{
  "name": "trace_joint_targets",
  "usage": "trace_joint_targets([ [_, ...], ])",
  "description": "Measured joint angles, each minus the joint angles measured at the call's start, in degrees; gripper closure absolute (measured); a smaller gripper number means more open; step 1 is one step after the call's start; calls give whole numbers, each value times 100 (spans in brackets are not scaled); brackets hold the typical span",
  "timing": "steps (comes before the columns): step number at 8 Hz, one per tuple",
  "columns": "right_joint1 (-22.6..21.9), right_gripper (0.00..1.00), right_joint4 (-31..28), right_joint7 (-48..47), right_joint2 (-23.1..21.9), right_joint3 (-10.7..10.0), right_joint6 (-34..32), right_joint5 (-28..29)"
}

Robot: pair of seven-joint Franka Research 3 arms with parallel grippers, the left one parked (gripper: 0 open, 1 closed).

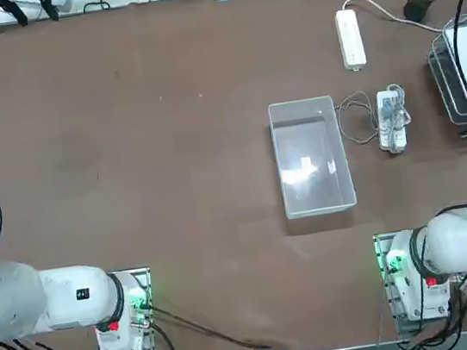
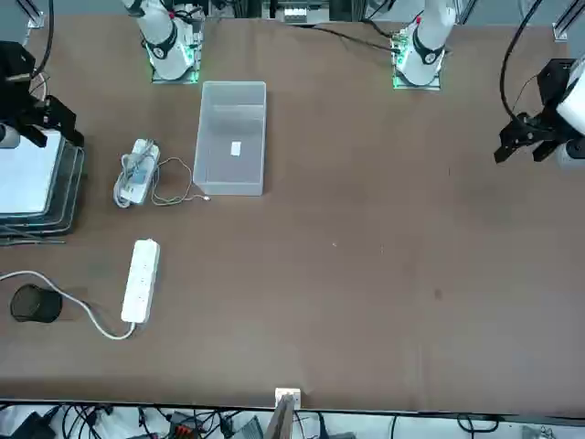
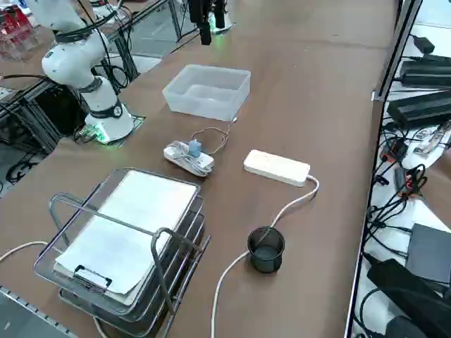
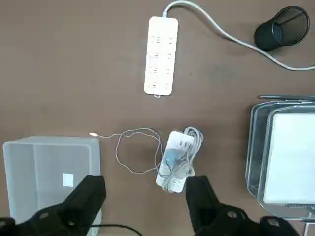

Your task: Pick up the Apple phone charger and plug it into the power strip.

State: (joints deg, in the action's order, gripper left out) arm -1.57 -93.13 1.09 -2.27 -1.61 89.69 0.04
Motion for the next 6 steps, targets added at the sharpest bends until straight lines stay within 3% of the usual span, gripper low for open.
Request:
trace_joint_targets([
  [6, 3, 1, -173, -235, 77, -19, 125, -6],
])
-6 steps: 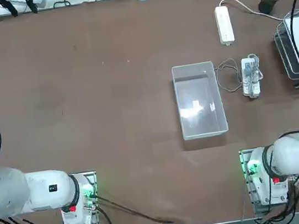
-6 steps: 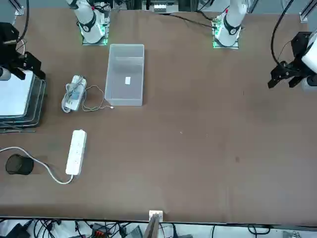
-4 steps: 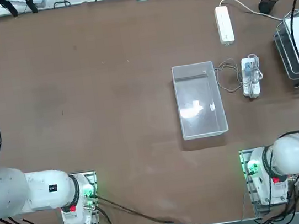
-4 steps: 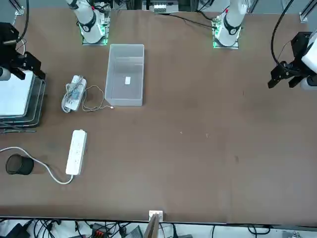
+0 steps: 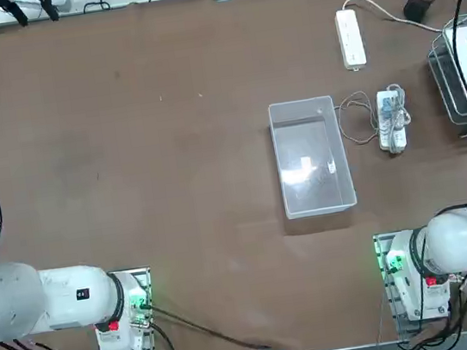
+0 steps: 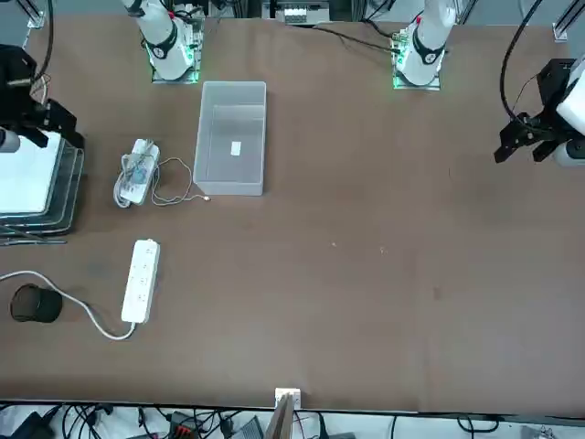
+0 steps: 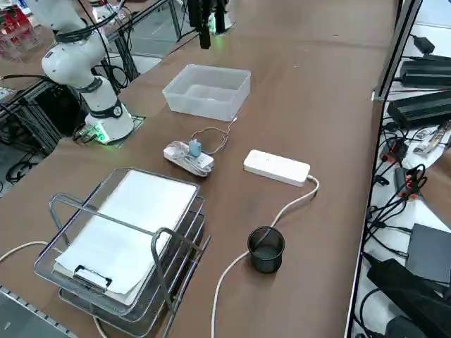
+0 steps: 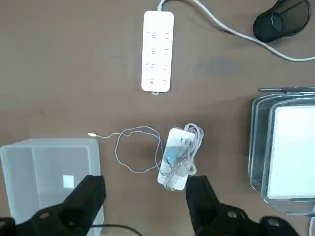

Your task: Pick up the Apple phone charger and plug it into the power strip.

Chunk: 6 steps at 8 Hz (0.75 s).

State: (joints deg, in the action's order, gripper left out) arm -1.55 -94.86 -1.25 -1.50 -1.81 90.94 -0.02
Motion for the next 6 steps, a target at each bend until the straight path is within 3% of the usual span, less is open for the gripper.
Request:
trace_joint_targets([
  [2, -10, 1, -714, -274, 63, 5, 677, -114],
  [6, -474, 1, -2724, -2046, 95, 126, 2443, -1349],
])
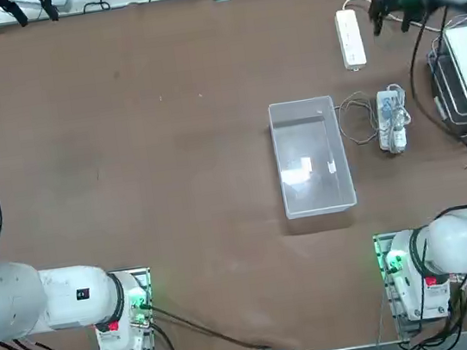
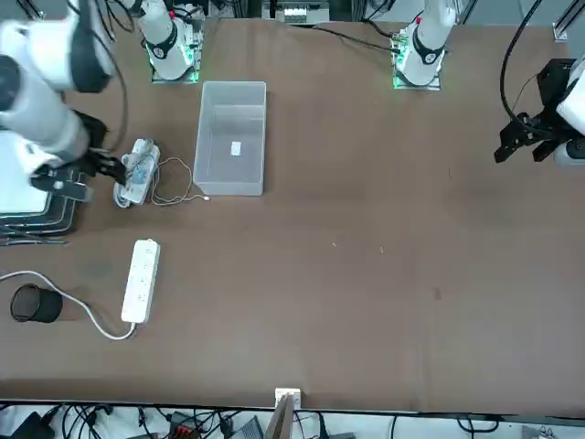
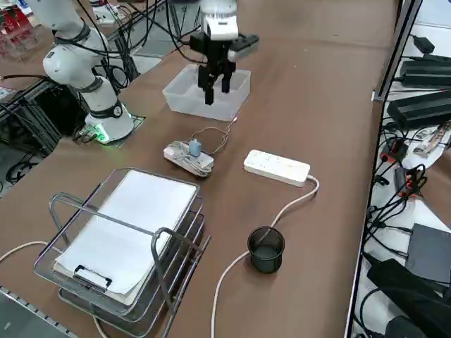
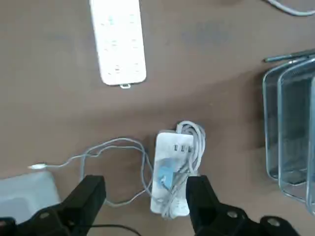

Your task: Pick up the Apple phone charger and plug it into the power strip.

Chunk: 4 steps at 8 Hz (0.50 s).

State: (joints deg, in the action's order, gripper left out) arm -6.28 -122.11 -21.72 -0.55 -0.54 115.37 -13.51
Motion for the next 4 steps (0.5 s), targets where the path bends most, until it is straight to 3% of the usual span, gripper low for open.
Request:
trace_joint_targets([
  [2, -108, 1, -834, -826, 12, 24, 634, -604],
  [4, -138, 1, -1281, -1254, 90, 24, 1032, -891],
])
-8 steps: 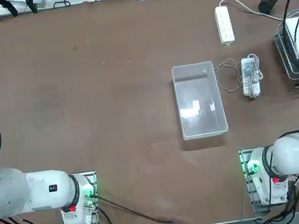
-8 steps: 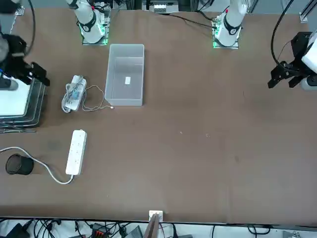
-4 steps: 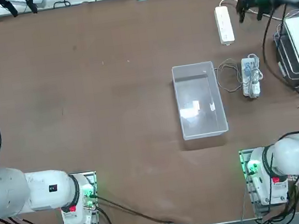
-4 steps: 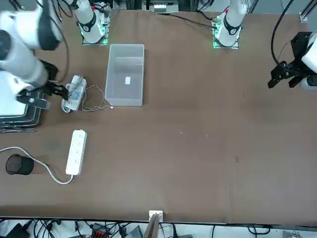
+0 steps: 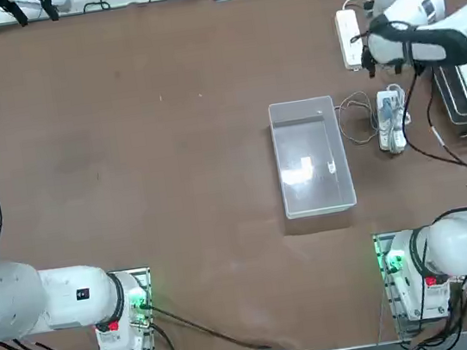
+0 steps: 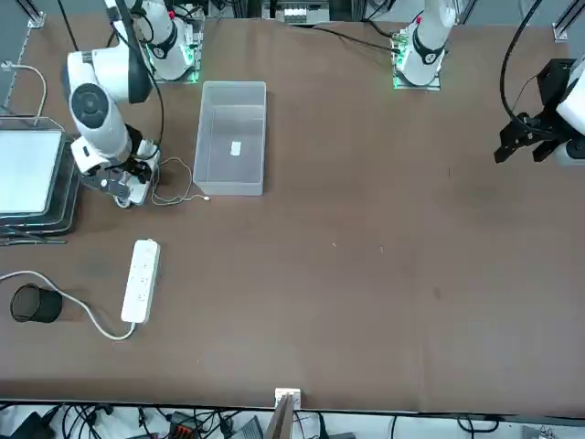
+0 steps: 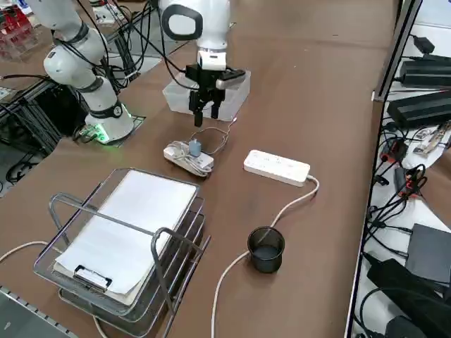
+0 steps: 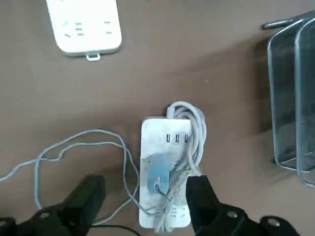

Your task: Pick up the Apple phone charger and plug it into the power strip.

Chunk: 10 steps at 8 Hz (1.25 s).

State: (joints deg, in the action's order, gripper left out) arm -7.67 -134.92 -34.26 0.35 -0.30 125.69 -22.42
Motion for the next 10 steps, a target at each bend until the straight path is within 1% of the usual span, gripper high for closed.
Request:
trace_joint_targets([
  [3, 4, 1, -353, -141, 188, -3, 287, -125],
  [6, 81, 4, -413, -165, 420, -51, 433, -228],
  [8, 175, 7, -414, -165, 540, -77, 483, -240],
  [10, 194, 13, -414, -167, 602, -78, 504, -240],
])
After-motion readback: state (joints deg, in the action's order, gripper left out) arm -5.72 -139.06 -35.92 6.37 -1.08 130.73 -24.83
